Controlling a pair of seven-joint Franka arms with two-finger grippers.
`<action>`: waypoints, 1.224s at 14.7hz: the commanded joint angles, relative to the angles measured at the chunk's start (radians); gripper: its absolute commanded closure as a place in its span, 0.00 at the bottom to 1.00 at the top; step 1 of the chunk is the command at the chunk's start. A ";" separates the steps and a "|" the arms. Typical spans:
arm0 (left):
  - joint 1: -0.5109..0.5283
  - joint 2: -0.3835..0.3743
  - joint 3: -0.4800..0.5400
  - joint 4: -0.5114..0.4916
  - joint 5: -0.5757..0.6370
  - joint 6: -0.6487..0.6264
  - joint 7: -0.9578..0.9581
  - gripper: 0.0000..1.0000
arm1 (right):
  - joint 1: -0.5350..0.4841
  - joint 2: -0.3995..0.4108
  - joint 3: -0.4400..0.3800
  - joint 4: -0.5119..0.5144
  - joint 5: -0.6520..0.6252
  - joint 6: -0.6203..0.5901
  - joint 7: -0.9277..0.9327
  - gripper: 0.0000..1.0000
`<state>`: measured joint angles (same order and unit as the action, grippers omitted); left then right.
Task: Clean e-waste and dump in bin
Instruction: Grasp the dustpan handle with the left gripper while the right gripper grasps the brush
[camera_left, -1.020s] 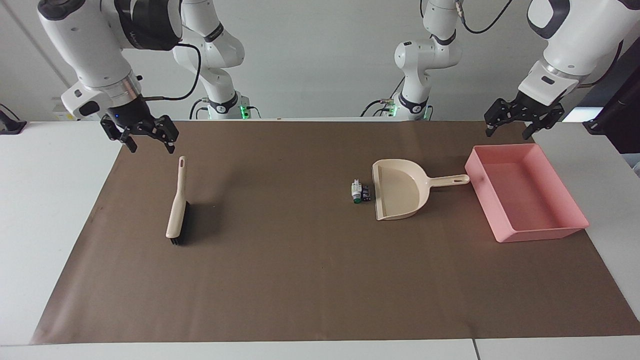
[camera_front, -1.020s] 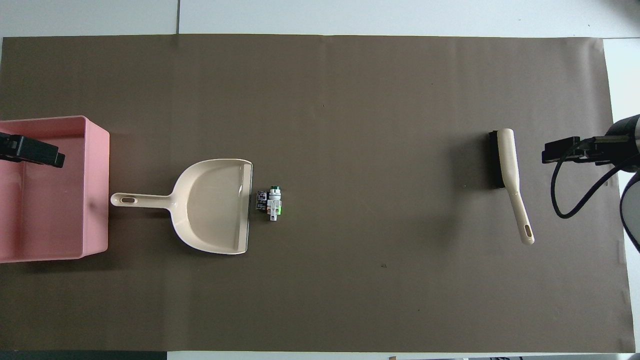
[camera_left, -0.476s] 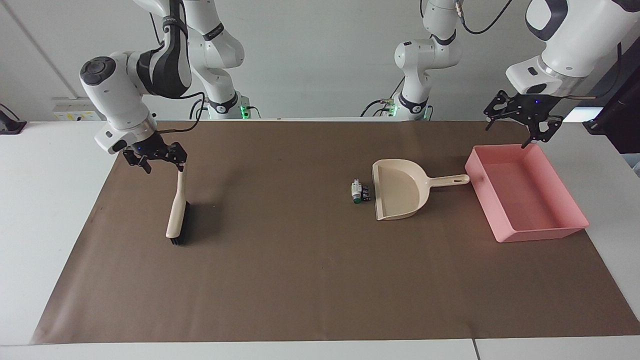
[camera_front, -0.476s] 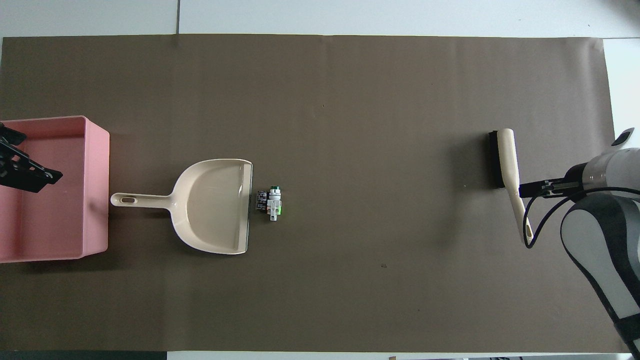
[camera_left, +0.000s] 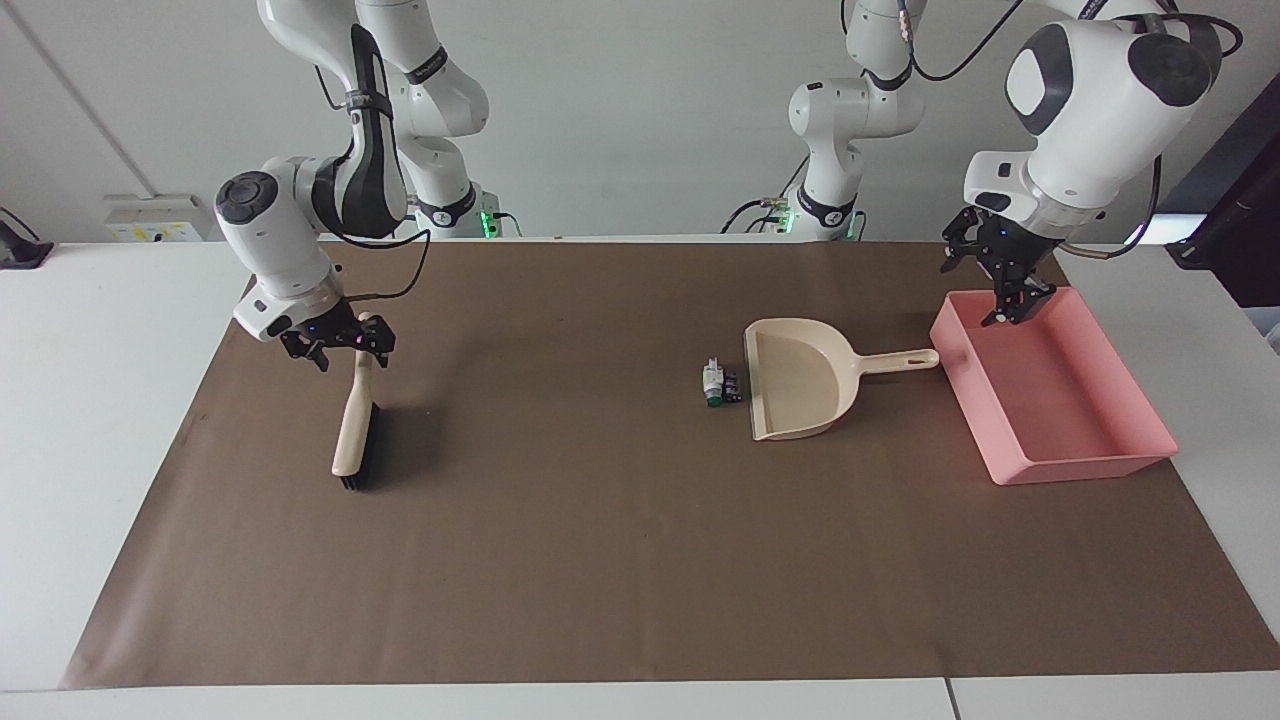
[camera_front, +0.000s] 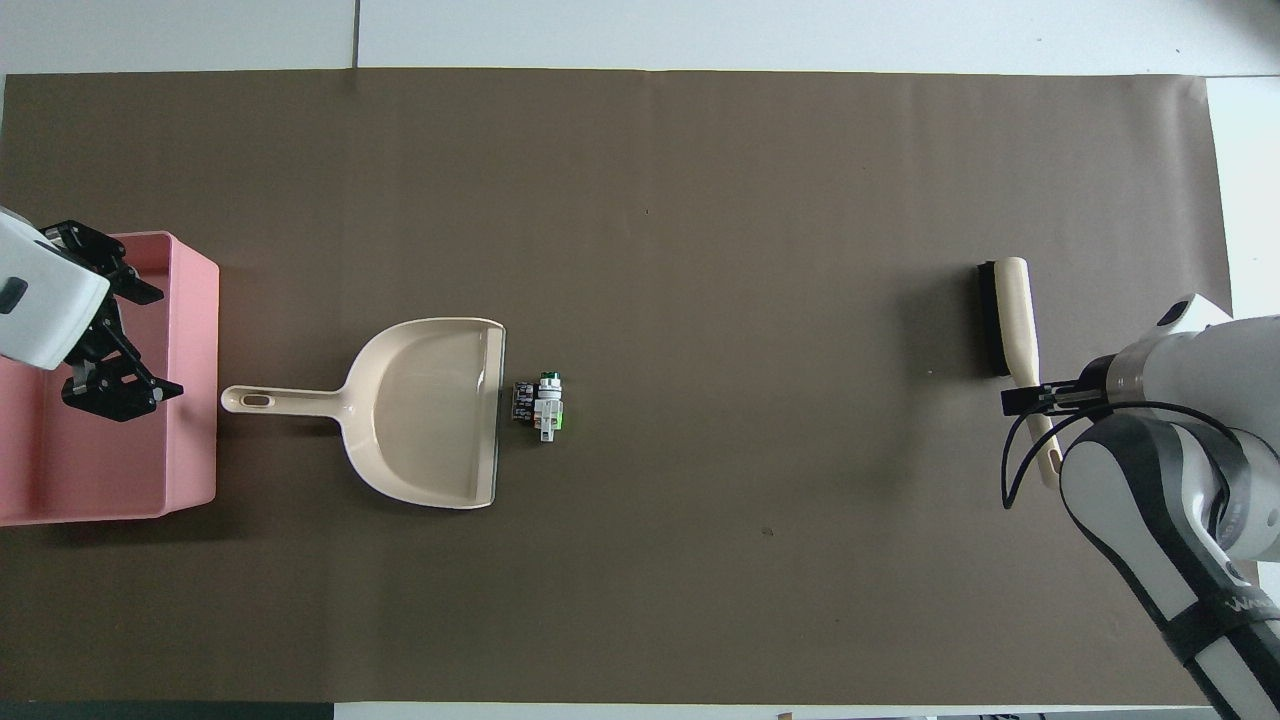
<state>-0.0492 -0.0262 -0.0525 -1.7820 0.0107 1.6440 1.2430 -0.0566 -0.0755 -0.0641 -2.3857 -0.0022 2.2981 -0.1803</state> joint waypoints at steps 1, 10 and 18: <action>-0.040 -0.038 0.002 -0.132 0.081 0.094 0.027 0.07 | -0.011 -0.010 0.004 -0.027 0.025 0.023 -0.067 0.02; -0.077 -0.078 0.002 -0.470 0.106 0.511 -0.028 0.06 | -0.008 0.006 0.003 -0.026 0.067 0.069 -0.051 0.06; -0.113 -0.073 0.002 -0.614 0.189 0.688 -0.097 0.07 | -0.005 0.013 0.004 -0.027 0.068 0.055 -0.028 0.21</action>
<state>-0.1538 -0.0635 -0.0575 -2.3356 0.1744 2.2810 1.1663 -0.0566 -0.0601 -0.0641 -2.4024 0.0399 2.3424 -0.2053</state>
